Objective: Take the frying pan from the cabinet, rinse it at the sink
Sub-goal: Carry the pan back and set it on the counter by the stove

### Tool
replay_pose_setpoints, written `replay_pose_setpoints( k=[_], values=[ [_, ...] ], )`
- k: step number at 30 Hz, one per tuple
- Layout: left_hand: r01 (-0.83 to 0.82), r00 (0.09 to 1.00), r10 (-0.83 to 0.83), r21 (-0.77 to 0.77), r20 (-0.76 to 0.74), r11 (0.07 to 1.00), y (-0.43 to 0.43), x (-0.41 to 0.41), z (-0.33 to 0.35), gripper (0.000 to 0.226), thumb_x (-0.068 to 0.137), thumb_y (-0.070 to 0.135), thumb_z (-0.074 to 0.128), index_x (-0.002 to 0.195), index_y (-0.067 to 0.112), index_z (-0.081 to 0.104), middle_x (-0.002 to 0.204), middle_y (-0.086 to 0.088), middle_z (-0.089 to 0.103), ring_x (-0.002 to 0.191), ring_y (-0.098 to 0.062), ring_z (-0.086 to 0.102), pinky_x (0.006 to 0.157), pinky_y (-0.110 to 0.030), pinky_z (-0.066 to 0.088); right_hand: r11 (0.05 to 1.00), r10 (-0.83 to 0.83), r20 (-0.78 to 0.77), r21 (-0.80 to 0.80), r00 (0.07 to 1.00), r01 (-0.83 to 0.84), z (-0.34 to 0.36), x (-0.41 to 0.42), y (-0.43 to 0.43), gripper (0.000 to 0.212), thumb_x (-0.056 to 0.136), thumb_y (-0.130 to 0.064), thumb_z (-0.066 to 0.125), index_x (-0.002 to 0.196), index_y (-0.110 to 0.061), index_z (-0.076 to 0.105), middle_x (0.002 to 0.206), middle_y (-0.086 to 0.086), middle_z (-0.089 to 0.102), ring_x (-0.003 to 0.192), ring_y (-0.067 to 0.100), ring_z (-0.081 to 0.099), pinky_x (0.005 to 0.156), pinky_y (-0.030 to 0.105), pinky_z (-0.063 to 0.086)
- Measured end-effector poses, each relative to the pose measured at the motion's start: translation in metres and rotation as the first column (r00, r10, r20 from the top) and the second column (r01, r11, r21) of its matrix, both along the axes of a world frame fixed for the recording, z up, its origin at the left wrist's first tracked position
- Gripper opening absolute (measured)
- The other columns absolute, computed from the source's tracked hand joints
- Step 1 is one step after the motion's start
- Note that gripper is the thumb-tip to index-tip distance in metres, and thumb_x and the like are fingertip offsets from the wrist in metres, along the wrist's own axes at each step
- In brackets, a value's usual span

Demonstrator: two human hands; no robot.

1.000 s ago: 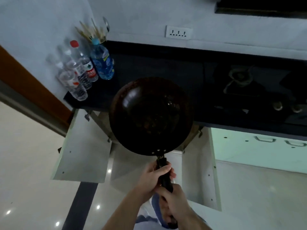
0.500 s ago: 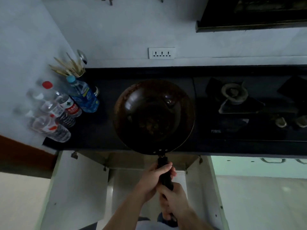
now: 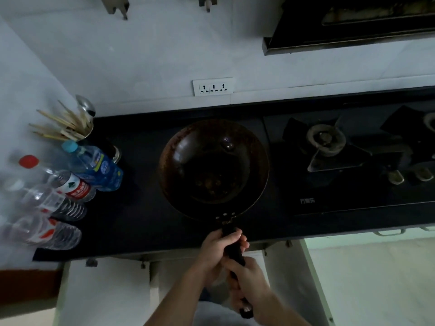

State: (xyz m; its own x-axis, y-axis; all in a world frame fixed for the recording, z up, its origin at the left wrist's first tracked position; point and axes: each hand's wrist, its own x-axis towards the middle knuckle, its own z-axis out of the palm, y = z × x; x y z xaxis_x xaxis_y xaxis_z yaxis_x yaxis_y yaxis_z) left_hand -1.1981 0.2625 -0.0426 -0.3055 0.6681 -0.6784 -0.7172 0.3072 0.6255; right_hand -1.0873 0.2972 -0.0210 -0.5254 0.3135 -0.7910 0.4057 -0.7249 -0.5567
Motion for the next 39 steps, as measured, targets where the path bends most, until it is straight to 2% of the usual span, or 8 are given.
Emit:
replay_pose_setpoints(
  k=[7, 14, 20, 25, 31, 35, 37, 39],
  values=[
    [0.135, 0.991, -0.135, -0.011, -0.002, 0.991, 0.02, -0.056, 0.0, 0.008, 0.091, 0.003, 0.061, 0.09, 0.001, 0.069, 0.079, -0.011, 0.069, 0.074, -0.019, 0.07, 0.069, -0.027, 0.055, 0.99, -0.135, 0.004, -0.036, 0.991, 0.135, 0.002, -0.054, 0.006, 0.039, 0.095, -0.012, 0.058, 0.057, -0.009, 0.046, 0.046, 0.004, 0.035, 0.031, 0.012, 0.027, 0.032, 0.019, 0.024],
    [0.223, 0.975, -0.222, -0.005, 0.03, 0.975, 0.033, -0.091, -0.008, 0.008, 0.092, 0.004, 0.06, 0.096, 0.0, 0.066, 0.081, -0.01, 0.067, 0.079, -0.021, 0.069, 0.075, -0.03, 0.055, 0.977, -0.206, 0.051, -0.041, 0.977, 0.208, -0.007, -0.089, 0.009, 0.038, 0.092, -0.012, 0.061, 0.056, -0.008, 0.051, 0.045, 0.005, 0.037, 0.032, 0.014, 0.03, 0.033, 0.019, 0.026],
    [0.282, 0.958, -0.28, -0.024, 0.07, 0.959, 0.034, -0.109, -0.011, 0.015, 0.092, 0.006, 0.062, 0.104, -0.001, 0.065, 0.082, -0.008, 0.069, 0.081, -0.019, 0.069, 0.074, -0.027, 0.057, 0.961, -0.257, 0.07, -0.091, 0.964, 0.263, -0.009, -0.107, 0.008, 0.038, 0.091, -0.008, 0.06, 0.054, -0.008, 0.051, 0.045, 0.005, 0.038, 0.033, 0.015, 0.031, 0.033, 0.02, 0.027],
    [0.313, 0.947, -0.308, -0.037, 0.092, 0.949, 0.036, -0.115, -0.008, 0.017, 0.092, 0.005, 0.06, 0.107, -0.001, 0.064, 0.086, -0.009, 0.07, 0.08, -0.018, 0.071, 0.074, -0.027, 0.057, 0.955, -0.269, 0.072, -0.113, 0.96, 0.276, -0.009, -0.11, 0.008, 0.039, 0.092, -0.014, 0.064, 0.057, -0.006, 0.049, 0.044, 0.006, 0.037, 0.03, 0.015, 0.03, 0.033, 0.018, 0.027],
    [0.301, 0.943, -0.287, -0.06, 0.168, 0.952, 0.032, -0.114, -0.009, 0.029, 0.092, 0.011, 0.062, 0.118, -0.002, 0.064, 0.113, -0.014, 0.074, 0.105, -0.024, 0.07, 0.089, -0.031, 0.053, 0.965, -0.212, 0.05, -0.145, 0.976, 0.217, -0.005, -0.104, 0.013, 0.032, 0.092, -0.016, 0.064, 0.066, -0.001, 0.055, 0.049, 0.012, 0.045, 0.034, 0.02, 0.041, 0.033, 0.024, 0.037],
    [0.298, 0.946, -0.28, -0.092, 0.166, 0.95, 0.027, -0.109, -0.012, 0.038, 0.091, 0.022, 0.067, 0.119, -0.003, 0.063, 0.116, -0.016, 0.072, 0.104, -0.026, 0.071, 0.088, -0.034, 0.055, 0.988, -0.126, 0.04, -0.085, 0.991, 0.129, -0.008, -0.1, 0.015, 0.025, 0.091, -0.017, 0.065, 0.079, 0.004, 0.064, 0.057, 0.014, 0.059, 0.045, 0.023, 0.055, 0.045, 0.03, 0.046],
    [0.291, 0.951, -0.272, -0.13, 0.146, 0.948, 0.027, -0.106, -0.005, 0.04, 0.09, 0.025, 0.068, 0.117, -0.004, 0.063, 0.112, -0.018, 0.073, 0.095, -0.026, 0.072, 0.081, -0.035, 0.057, 0.989, -0.127, 0.055, -0.068, 0.99, 0.131, -0.013, -0.098, 0.017, 0.026, 0.089, -0.019, 0.068, 0.089, 0.007, 0.071, 0.072, 0.02, 0.071, 0.062, 0.029, 0.068, 0.06, 0.035, 0.054],
    [0.331, 0.943, -0.332, -0.218, 0.034, 0.918, 0.028, -0.105, 0.004, 0.049, 0.084, 0.035, 0.072, 0.117, -0.002, 0.062, 0.11, -0.017, 0.072, 0.09, -0.023, 0.07, 0.072, -0.03, 0.058, 0.989, -0.146, 0.085, -0.019, 0.986, 0.148, -0.018, -0.094, 0.021, 0.029, 0.087, -0.024, 0.07, 0.096, 0.002, 0.075, 0.089, 0.024, 0.075, 0.081, 0.034, 0.073, 0.077, 0.042, 0.058]
  ],
)
